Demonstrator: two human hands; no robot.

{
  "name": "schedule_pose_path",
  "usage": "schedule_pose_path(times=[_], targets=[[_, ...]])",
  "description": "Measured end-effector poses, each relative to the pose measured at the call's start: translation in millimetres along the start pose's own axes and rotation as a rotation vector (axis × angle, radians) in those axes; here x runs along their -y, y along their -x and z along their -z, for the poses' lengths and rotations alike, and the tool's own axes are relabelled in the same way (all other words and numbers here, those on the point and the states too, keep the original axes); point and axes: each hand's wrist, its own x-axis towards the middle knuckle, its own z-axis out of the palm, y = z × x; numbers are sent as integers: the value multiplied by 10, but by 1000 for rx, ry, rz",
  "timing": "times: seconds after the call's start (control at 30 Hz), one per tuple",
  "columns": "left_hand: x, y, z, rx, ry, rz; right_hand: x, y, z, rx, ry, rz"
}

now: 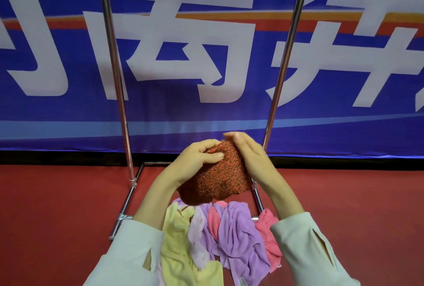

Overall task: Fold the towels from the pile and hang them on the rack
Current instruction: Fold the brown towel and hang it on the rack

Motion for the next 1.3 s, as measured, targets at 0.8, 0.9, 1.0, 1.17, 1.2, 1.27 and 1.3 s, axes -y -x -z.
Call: schedule_pose_path(times=[0.8,0.9,1.0,1.17,1.2,1.27,1.3], targets=[[-773,27,561,189,-300,184,299,-230,79,509,-376,-237],[-1058,-60,831,164,-313,159,678,-578,57,522,-300,-185],[-1390,-166,1155,138,-205,161,1134,-968,0,506,-292,-103],[-1950,-315,1756,69,-54,86,1834,-1581,-152,472,-333,38],[-2062,-350,1854,14,-64,31,1961,-1707,-194,465,-331,57],[-2274,-440,2010,-65,-72,-67,2194,-1957,-284,463,-321,98],[-2373,-491,2082,-88,-65,-104,2307,-2068,-320,469,-310,112]])
